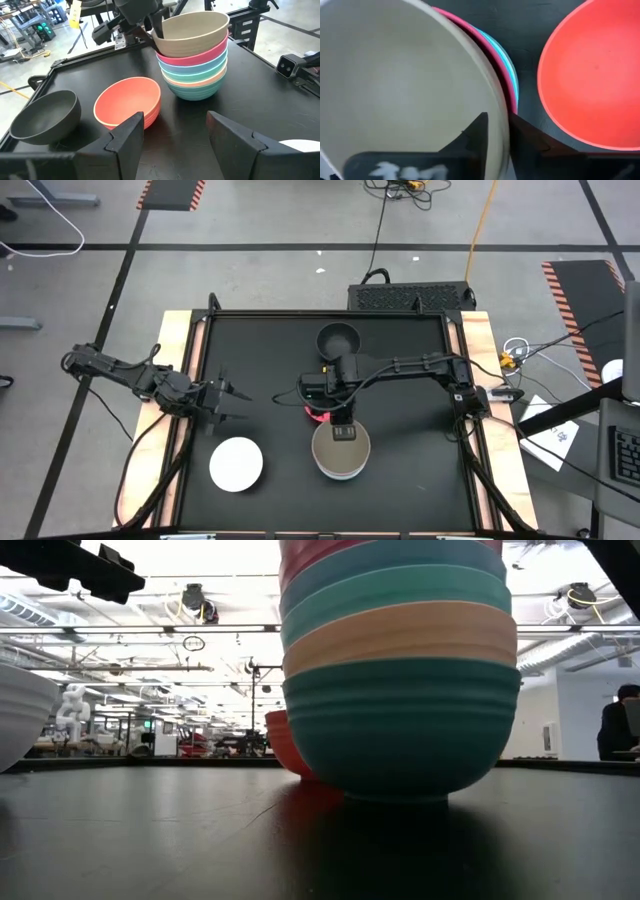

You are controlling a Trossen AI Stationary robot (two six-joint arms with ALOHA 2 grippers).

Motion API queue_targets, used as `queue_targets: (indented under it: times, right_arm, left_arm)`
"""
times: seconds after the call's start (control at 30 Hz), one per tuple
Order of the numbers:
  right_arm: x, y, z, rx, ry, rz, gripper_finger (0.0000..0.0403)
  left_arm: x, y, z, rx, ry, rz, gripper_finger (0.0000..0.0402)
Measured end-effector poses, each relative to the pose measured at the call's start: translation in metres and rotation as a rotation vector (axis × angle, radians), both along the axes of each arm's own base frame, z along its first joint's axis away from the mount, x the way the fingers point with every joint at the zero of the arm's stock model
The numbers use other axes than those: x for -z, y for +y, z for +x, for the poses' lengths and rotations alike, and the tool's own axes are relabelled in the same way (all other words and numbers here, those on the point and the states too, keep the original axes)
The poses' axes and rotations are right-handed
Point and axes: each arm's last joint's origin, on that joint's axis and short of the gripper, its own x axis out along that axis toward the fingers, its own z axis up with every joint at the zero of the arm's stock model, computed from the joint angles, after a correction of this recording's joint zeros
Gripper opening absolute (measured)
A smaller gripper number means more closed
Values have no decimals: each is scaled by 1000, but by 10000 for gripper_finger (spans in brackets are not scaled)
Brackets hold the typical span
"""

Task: Nest bowls inside each other
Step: Stack the gray bowl on top of the pink bowl, then stack the white bowl on top of the gray bowl

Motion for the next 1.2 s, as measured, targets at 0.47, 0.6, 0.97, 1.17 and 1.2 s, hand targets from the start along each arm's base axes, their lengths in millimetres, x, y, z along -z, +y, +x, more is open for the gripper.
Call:
queue_targets:
  times: [0.47, 0.6, 0.97, 1.17, 1.2]
  right_arm:
    - [-11, -11, -5, 38, -21, 9, 133]
    - [-17, -20, -7, 57, -39, 11, 137]
    - [-39, -51, -20, 103, -94, 90, 137]
    - [-74, -56, -37, 111, -243, 162, 137]
    - [-82, -57, -42, 123, -264, 173, 137]
  left_arm:
    - [0, 0, 0, 0, 4, 1, 218]
    - [0, 0, 0, -1, 4, 1, 218]
    - [0, 0, 0, -1, 4, 0, 218]
    - [0, 0, 0, 0, 3, 0, 218]
    - [0, 0, 0, 0, 4, 1, 218]
